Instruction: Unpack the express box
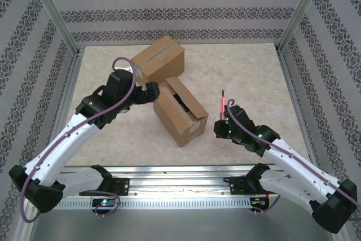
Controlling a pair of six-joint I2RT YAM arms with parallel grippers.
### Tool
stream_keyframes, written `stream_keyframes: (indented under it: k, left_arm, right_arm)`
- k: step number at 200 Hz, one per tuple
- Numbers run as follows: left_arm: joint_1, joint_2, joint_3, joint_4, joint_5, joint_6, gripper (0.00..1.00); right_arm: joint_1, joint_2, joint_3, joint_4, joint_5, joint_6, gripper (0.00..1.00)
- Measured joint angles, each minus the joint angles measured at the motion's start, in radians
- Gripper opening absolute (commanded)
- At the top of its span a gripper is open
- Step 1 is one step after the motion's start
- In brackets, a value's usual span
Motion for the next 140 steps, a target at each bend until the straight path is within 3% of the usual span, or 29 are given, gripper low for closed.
stream_keyframes:
  k: [21,45,105,140]
  left_arm:
    - [0.125,0.087,-0.001,0.015,0.031,0.026,1.00]
    - [0.200,0.199,-0.004,0.072,0.086,0.029,1.00]
    - [0.218,0.410,-0.004,0.242,0.143,0.024,1.00]
    - [0.220,0.443,-0.016,0.292,0.168,0.024,1.00]
  right_arm:
    - [0.046,0.049,-0.021,0.065,0.001,0.072,0.00]
    - [0.047,0.091,-0.024,0.144,0.011,0.131,0.00]
    - [0.043,0.170,-0.023,0.258,0.038,0.188,0.00]
    - [-0.032,0.208,-0.005,0.291,0.018,0.184,0.00]
